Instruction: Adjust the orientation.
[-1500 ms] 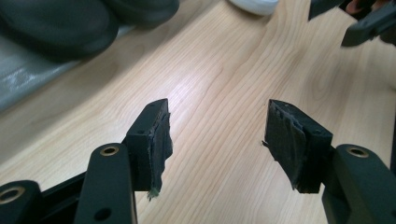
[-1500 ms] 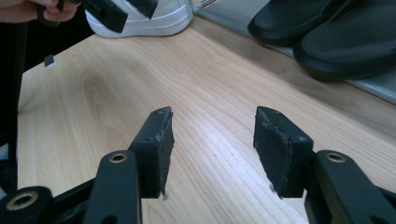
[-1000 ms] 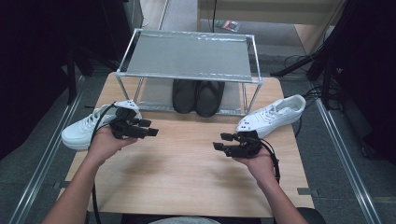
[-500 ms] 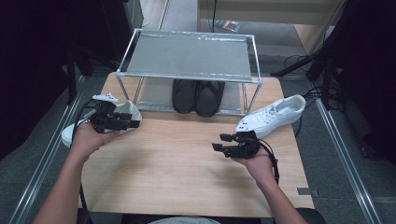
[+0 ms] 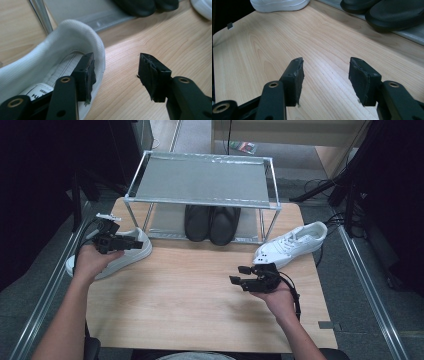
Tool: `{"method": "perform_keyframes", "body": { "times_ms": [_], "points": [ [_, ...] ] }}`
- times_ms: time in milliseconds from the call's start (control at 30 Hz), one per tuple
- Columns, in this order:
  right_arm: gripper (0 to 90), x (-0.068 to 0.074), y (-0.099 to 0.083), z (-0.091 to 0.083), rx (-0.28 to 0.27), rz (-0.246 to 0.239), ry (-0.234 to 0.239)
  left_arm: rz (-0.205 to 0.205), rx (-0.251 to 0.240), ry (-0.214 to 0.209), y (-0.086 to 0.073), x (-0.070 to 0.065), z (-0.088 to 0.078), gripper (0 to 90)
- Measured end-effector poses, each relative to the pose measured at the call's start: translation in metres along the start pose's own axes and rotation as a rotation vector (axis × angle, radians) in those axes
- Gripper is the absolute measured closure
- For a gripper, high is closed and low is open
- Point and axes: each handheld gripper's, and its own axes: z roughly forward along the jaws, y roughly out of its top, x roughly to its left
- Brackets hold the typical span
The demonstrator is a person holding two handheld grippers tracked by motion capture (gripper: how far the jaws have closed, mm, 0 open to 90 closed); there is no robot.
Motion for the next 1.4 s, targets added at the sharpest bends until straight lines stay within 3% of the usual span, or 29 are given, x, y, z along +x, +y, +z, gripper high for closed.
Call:
{"method": "perform_keyframes", "body": {
  "times_ms": [233,367,400,433,600,767,867,1033,1233,1400],
  "points": [
    [46.7,0.0,-0.005,-0.005,0.001,0.01,-0.019,-0.007,0.04,0.005,0.002,0.005,0.021,54.3],
    [46.7,0.0,-0.007,-0.008,0.0,0.019,-0.029,0.003,0.068,0.037,0.005,0.003,0.027,61.0],
    [46.7,-0.001,-0.008,-0.009,0.003,0.017,-0.031,0.027,0.083,0.07,0.006,0.0,0.031,61.8],
    [46.7,-0.001,-0.009,-0.009,0.001,0.017,-0.032,0.043,0.09,0.077,0.007,-0.001,0.033,62.0],
    [46.7,-0.001,-0.011,-0.011,-0.001,0.022,-0.04,0.052,0.074,0.089,0.004,0.001,0.041,67.3],
    [46.7,-0.001,-0.011,-0.01,0.005,0.021,-0.043,0.128,0.065,0.153,0.0,-0.002,0.047,76.2],
    [46.7,0.0,-0.01,-0.008,0.008,0.018,-0.042,0.103,0.077,0.126,0.002,0.001,0.045,78.2],
    [46.7,0.0,-0.01,-0.007,0.011,0.014,-0.036,0.107,0.128,0.115,0.005,-0.002,0.041,80.1],
    [46.7,0.0,-0.01,-0.006,0.011,0.018,-0.037,0.105,0.098,0.127,0.005,-0.008,0.021,81.2],
    [46.8,0.001,-0.008,-0.004,0.017,0.008,-0.038,0.128,0.132,0.149,0.006,-0.018,0.016,81.8]
  ]
}}
